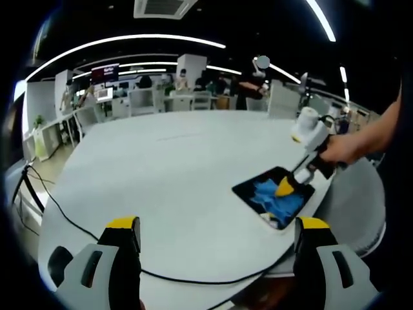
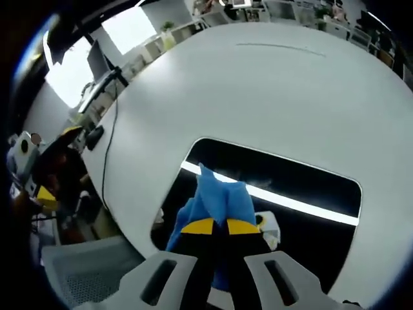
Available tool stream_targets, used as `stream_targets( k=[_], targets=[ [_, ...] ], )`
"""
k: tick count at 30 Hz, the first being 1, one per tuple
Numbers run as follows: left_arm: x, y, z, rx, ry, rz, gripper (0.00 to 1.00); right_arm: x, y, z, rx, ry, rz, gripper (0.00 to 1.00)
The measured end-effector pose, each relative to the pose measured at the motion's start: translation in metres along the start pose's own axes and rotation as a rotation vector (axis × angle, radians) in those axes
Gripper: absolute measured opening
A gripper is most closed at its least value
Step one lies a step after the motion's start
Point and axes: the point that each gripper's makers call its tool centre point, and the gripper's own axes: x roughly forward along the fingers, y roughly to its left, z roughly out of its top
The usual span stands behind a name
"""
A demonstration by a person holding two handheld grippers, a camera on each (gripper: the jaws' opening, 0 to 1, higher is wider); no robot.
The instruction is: Wipe the mirror surface with the cleaning cloth until all visible marks leave the cleaned area.
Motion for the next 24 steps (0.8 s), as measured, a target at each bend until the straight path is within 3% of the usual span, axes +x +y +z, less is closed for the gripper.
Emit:
stream_targets(
  k=[17,24],
  targets=[
    [-0.001,0.0,0.002,-0.001,-0.003,0.004,1.0,-0.009,0.018,-0.03,0.041,0.028,0.058,0.0],
    [0.002,-0.002,0.003,-0.003,-0.007,-0.002,1.0,-0.011,0.024,-0.038,0.002,0.035,0.069,0.0]
  ],
)
